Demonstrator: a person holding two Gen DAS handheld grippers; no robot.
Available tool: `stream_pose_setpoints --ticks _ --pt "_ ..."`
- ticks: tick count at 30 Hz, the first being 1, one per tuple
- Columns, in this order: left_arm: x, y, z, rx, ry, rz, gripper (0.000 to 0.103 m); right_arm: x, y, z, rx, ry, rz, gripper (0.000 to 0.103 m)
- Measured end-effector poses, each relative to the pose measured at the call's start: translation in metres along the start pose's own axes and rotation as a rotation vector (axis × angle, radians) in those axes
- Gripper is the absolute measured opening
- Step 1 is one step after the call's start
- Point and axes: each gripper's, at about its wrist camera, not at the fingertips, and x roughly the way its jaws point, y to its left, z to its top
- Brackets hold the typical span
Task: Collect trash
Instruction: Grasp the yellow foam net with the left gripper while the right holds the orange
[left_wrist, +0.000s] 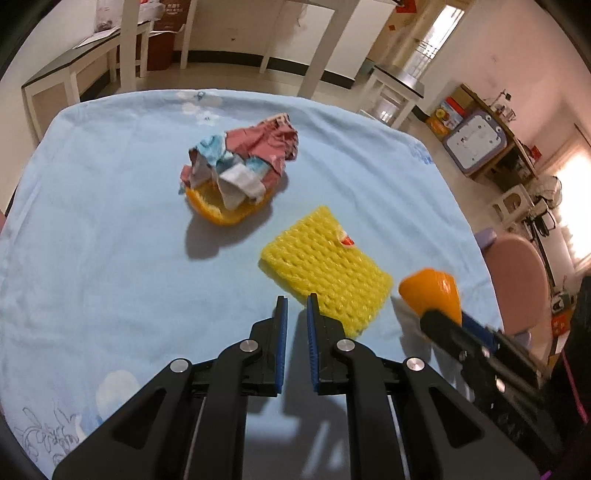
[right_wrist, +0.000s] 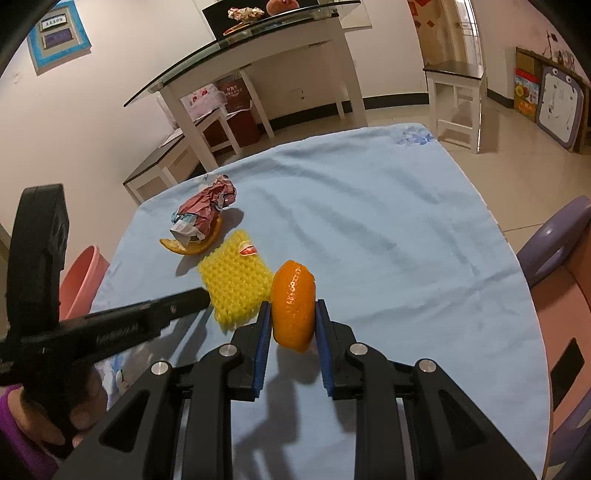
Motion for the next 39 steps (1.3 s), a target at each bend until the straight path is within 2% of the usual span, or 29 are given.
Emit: stream_pose_setpoints --ticks 7,10,14,15,16,17,18,19,24,28,32,34,39 --pt "-0.013 -0.002 0.006 -0.097 -0.032 -0.094 0.01 -0.002 -0.003 0.0 0.02 -0.014 0.013 0.023" --pt "-0.007 -0.007 0.01 -0.136 -0.027 -0.097 0.01 -0.004 -0.004 0.0 0.025 -0.021 0.019 0.023" --pt "0.003 -0.018 0.011 -0.124 -0.051 -0.07 0.01 -0.007 -0.006 -0.001 0.032 -0.034 0.027 0.023" --pt "0.003 -0.02 0.008 -0.116 -0.06 -0.066 0.017 -0.007 -0.006 -0.001 0.034 -0.036 0.029 0.023" --pt "0.003 -0.024 0.006 -0.1 -0.072 -0.067 0.031 -0.008 -0.007 -0.001 0.035 -0.038 0.031 0.023" --pt "0.003 -0.027 0.003 -0.086 -0.086 -0.088 0.038 -0.008 -0.007 -0.001 0.038 -0.04 0.033 0.023" --pt "0.001 -0.03 0.0 -0.073 -0.105 -0.11 0.049 -0.008 -0.007 0.0 0.04 -0.042 0.035 0.023" --pt "0.001 -0.032 -0.002 -0.065 -0.112 -0.113 0.052 -0.009 -0.008 0.0 0.04 -0.045 0.038 0.023" --pt "0.0 -0.036 -0.006 -0.046 -0.125 -0.081 0.053 -0.011 -0.006 -0.001 0.029 -0.049 0.048 0.023" --pt "-0.015 -0.032 -0.005 -0.027 -0.204 0.021 0.053 -0.016 -0.01 -0.001 0.038 -0.07 0.055 0.024" --pt "-0.003 -0.03 0.0 -0.042 -0.134 0.055 0.053 -0.016 -0.009 -0.001 0.037 -0.074 0.059 0.024" --pt "0.003 -0.035 -0.001 -0.038 -0.121 0.053 0.053 -0.017 -0.009 -0.001 0.037 -0.075 0.06 0.024" --pt "0.01 -0.046 -0.004 0.009 -0.115 0.122 0.053 -0.019 -0.011 -0.002 0.047 -0.081 0.058 0.025"
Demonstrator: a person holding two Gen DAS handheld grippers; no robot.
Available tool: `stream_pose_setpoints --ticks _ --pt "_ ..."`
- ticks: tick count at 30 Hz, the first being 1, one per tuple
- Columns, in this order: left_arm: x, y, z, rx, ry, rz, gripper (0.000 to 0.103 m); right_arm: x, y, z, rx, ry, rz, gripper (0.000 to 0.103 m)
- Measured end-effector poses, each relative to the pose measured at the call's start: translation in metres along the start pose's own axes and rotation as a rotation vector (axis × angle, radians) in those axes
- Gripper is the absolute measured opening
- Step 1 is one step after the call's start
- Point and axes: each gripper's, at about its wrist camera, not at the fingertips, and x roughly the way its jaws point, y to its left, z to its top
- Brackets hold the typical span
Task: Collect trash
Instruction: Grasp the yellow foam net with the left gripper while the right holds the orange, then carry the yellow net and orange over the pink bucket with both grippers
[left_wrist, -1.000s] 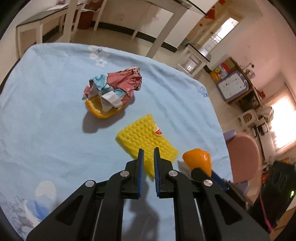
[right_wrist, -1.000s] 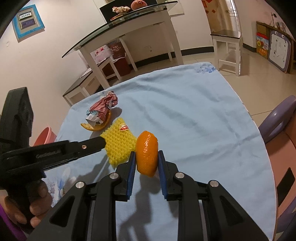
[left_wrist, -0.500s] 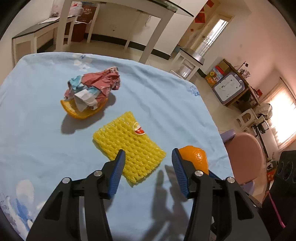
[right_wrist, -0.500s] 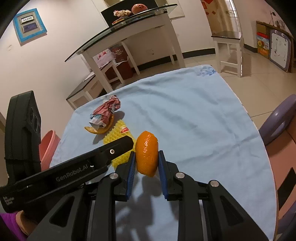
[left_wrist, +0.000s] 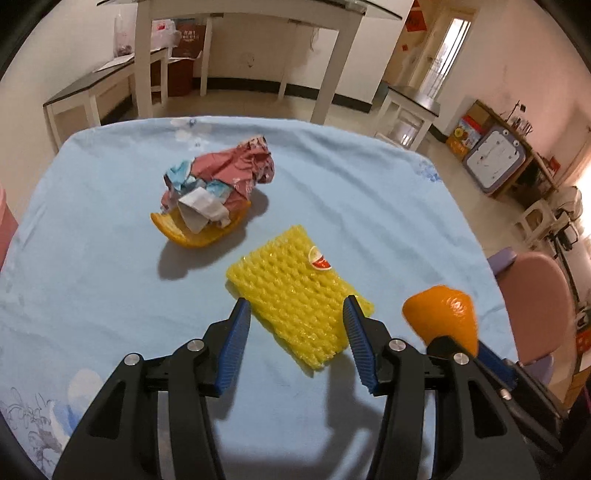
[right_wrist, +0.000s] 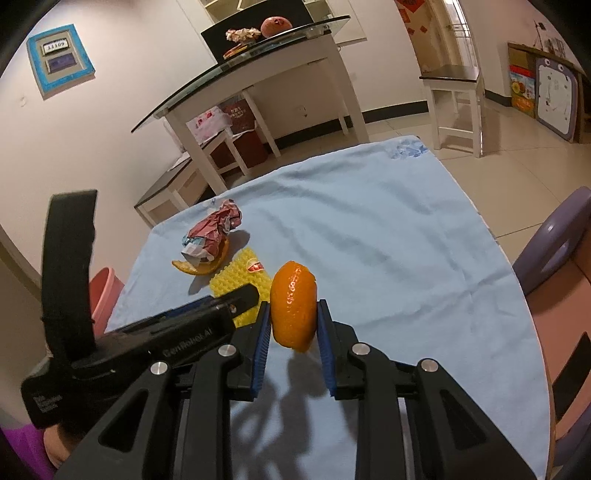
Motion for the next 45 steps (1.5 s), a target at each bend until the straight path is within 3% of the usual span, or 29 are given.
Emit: stream_pose_setpoints --ticks 4,9,12,24,35,40,45 --pt "0.002 -0.002 -0.002 0.035 0.002 0.028 0.049 -0.002 0.001 0.0 0.003 -0.012 -0.006 0.025" --pt "-0.002 -0.007 -0.006 0.083 -0.012 0.012 0.017 -0.004 0.001 0.0 0.009 -0.019 -0.013 0.025" --pt "-0.009 -0.003 -0.01 0.086 -0.016 0.009 0.012 -0.003 0.0 0.0 0.016 -0.019 -0.018 0.025" --pt "-0.066 0.043 -0.016 0.003 -0.091 0.013 0.011 0.0 0.001 0.001 0.015 -0.015 -0.038 0.025" --pt "-0.106 0.072 -0.019 -0.033 -0.159 0.06 0.011 0.004 0.006 -0.001 -0.025 0.006 -0.06 0.025" --pt "-0.116 0.089 -0.021 -0.044 -0.168 0.073 0.011 0.008 0.022 -0.005 -0.083 0.03 -0.084 0.024" --pt "-0.125 0.111 -0.022 -0.062 -0.185 0.104 0.011 0.015 0.051 0.0 -0.103 0.053 -0.027 0.025"
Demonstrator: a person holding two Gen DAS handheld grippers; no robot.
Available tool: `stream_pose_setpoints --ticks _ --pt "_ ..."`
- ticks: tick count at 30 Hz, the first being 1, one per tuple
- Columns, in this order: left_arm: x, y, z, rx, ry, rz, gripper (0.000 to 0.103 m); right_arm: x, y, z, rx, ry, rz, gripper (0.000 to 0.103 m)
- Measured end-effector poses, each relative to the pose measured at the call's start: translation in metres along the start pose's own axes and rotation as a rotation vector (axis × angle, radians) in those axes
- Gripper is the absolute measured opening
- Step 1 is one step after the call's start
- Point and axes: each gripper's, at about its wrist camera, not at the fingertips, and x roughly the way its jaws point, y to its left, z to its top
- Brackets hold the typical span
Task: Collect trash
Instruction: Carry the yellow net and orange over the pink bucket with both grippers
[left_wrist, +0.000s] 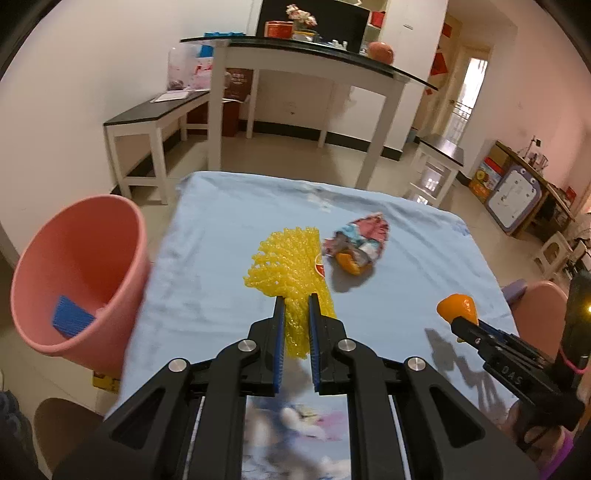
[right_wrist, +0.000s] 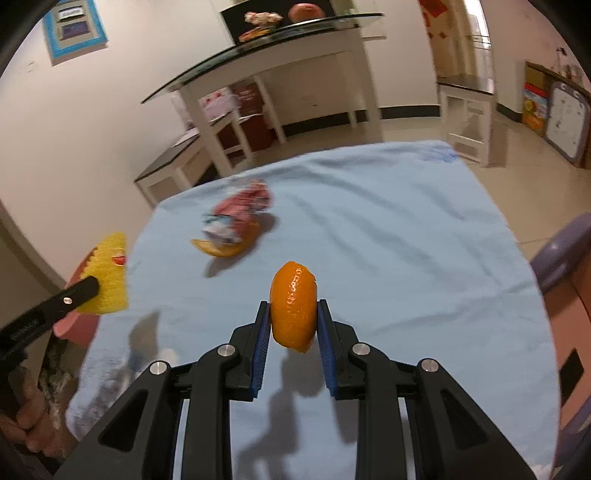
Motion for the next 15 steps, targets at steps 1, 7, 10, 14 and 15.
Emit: stream_pose_setpoints --ticks 1,7,10,14,15 --pt "-0.001 0.005 0.001 -0.007 -0.003 0.002 0.011 0.0 0.011 0.003 -0.021 -0.004 0.018 0.025" --pt "-0.014 0.041 0.002 -0.051 -0.032 0.056 0.011 0.008 0.072 0.024 -0.125 -0.004 0.116 0.025" --pt "-0.022 0.059 0.002 -0.075 -0.053 0.089 0.011 0.014 0.1 0.031 -0.167 0.008 0.165 0.025" --pt "-0.033 0.087 0.002 -0.117 -0.077 0.127 0.011 0.021 0.144 0.035 -0.238 0.015 0.231 0.025" --pt "-0.036 0.092 0.002 -0.125 -0.082 0.133 0.011 0.023 0.155 0.035 -0.254 0.016 0.244 0.025"
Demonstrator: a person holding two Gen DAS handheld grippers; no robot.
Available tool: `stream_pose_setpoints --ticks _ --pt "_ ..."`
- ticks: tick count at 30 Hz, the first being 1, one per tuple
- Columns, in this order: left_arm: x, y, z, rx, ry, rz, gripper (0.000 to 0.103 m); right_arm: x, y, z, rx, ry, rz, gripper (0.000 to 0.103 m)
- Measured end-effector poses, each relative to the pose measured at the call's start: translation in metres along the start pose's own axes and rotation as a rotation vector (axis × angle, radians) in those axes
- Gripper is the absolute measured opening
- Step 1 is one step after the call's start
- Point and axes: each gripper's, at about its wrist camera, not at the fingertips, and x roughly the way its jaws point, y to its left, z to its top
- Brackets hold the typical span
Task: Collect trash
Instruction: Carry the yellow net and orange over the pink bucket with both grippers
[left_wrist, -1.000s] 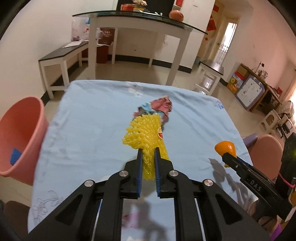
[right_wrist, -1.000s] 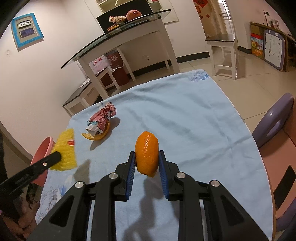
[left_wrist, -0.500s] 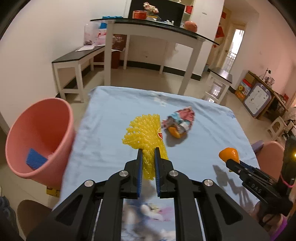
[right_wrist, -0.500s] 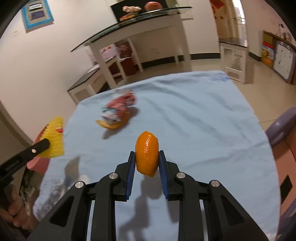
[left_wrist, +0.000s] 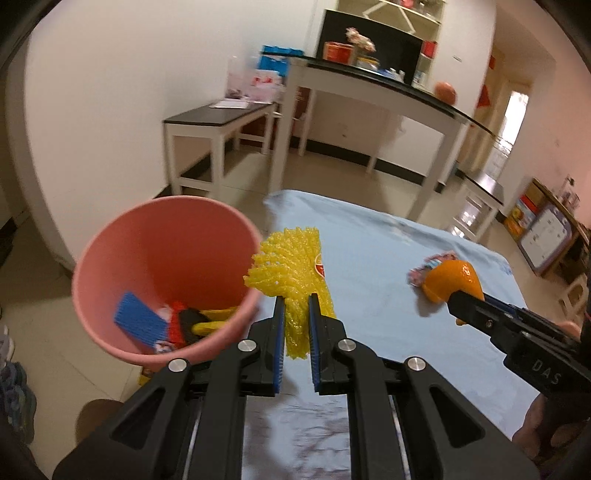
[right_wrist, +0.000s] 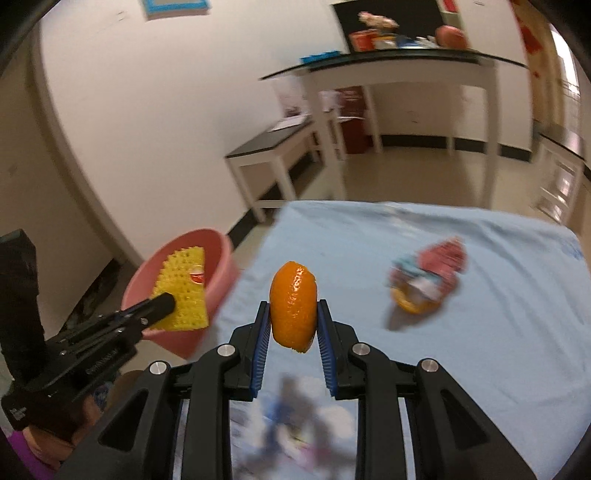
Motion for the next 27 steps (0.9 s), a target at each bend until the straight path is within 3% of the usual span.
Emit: stream_pose_setpoints --ticks 10,27 --pt "-0.013 0.063 0.002 -0.105 -0.033 0.074 0.011 0.041 0.078 0.018 -0.125 0.038 0.085 0.025" --pt "-0.005 0.126 -0.005 -0.2 -0.026 0.163 0.011 0.114 0.149 0.02 -0.215 0.119 0.143 0.025"
